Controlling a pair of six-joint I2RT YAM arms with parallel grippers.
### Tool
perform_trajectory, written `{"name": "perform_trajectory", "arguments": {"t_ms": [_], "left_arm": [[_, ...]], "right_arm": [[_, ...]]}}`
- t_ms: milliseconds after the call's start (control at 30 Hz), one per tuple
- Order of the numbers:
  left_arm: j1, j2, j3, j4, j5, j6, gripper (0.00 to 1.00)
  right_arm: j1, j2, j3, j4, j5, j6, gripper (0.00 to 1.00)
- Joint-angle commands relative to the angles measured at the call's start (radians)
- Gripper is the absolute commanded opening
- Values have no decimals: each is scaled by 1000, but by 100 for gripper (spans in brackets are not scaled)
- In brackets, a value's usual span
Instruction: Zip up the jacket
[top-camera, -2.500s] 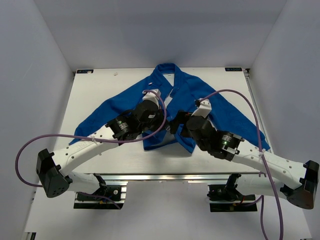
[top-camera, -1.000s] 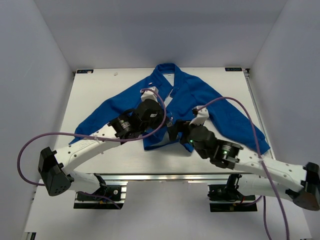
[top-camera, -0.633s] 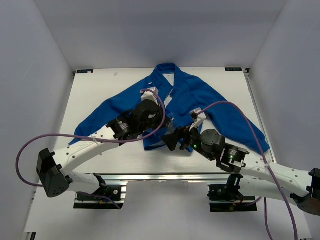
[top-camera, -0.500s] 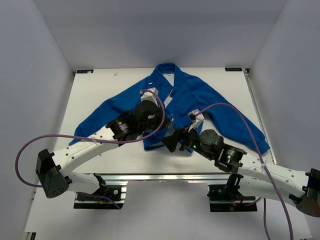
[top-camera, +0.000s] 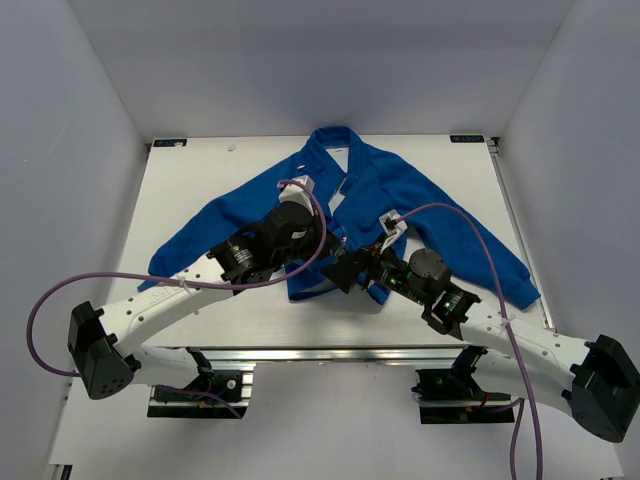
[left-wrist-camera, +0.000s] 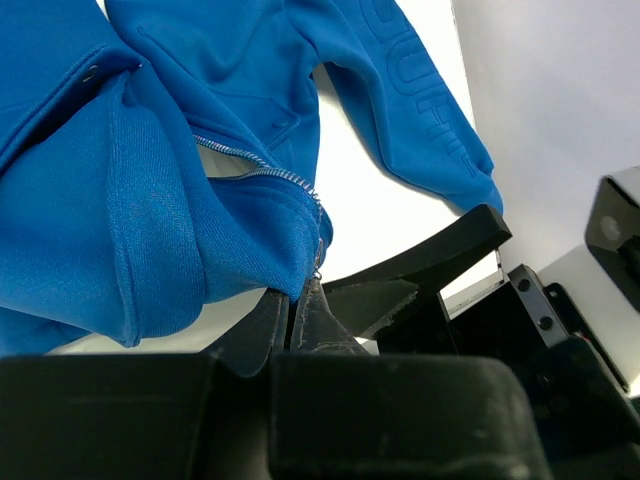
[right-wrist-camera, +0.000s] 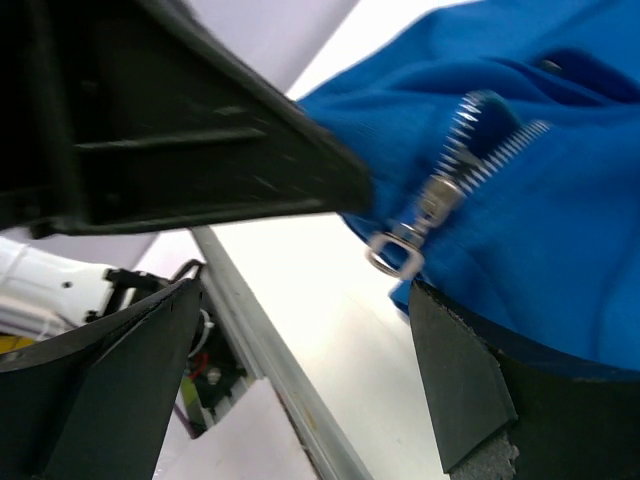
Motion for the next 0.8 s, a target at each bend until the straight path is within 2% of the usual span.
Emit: {"name": "perform_trajectory", "arguments": {"t_ms": [0,100,400,533,767], "left_arm": [[-5,-49,-2,55,23,-10,0],[-5,-51,-2,54,26,-15,0],[-5,-60,-10,57,28,-23,0],[-5,-60,-14,52,19,-29,0],[-5,-60,-17,66,38,-39,0]], "right_arm": [[-17,8,17,141,-46,10,89],[-34,18,5,193,-64,43,89],[-49,11,-26,197,-31,76,85],[-57,-5,-61,274,-41,103,80],[-61,10,-93,354,-14,123,81]]}}
